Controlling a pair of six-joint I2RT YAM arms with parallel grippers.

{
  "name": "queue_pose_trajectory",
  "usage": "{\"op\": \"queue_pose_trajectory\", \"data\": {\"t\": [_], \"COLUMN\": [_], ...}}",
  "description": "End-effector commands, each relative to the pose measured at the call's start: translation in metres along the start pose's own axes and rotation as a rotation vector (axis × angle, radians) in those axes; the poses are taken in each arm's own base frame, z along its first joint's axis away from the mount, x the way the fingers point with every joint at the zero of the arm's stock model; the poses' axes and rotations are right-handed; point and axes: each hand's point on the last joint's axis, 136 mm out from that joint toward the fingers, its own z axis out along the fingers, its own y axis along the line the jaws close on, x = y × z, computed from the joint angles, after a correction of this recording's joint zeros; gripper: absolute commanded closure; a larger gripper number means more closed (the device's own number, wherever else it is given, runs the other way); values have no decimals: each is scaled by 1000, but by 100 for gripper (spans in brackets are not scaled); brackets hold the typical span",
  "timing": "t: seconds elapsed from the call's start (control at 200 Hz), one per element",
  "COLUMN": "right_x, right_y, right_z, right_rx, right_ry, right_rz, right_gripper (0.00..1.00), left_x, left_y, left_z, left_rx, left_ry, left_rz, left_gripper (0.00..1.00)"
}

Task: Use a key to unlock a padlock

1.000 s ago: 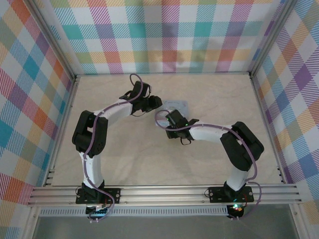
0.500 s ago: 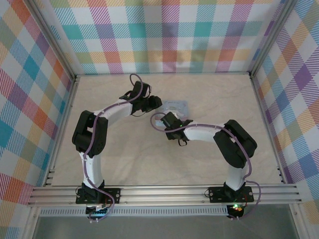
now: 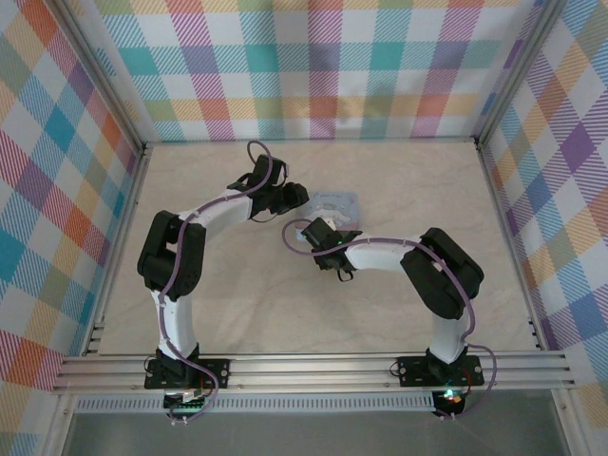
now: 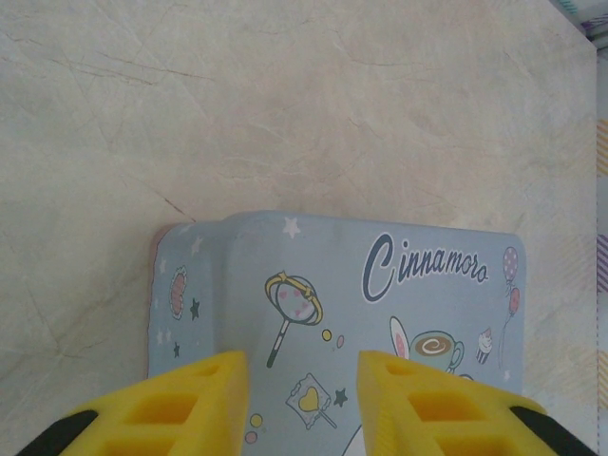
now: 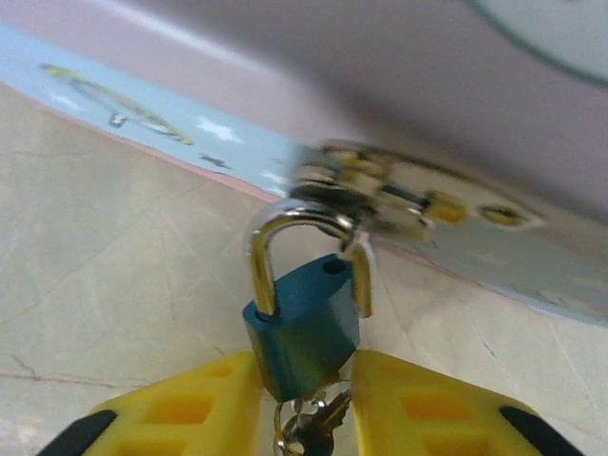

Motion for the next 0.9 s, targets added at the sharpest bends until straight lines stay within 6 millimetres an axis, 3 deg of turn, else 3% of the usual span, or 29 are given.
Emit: {"op": "queue_pose_trajectory", "data": {"t": [0.0,0.27,0.68,0.9], "right_x": [6,4,1,5], "right_y": [-1,-1,18,23], "right_z": [7,-4,-35,-43], "right_rx": [18,-11,-185,-263], "right_ry": [24,2,-8,3], "right_rz": [-20,-52,-186,-249], "right_gripper": [74,84,99,100], "left_x": [18,19,19,20], "left_y": [19,21,25,26], "left_z": [5,5,3,2], "left_rx": [-37,-42,-58,-57], "left_ry": [64,65,60,61], "left_rz": [-34,-34,-27,-27], "left_gripper": [64,65,65,65]}}
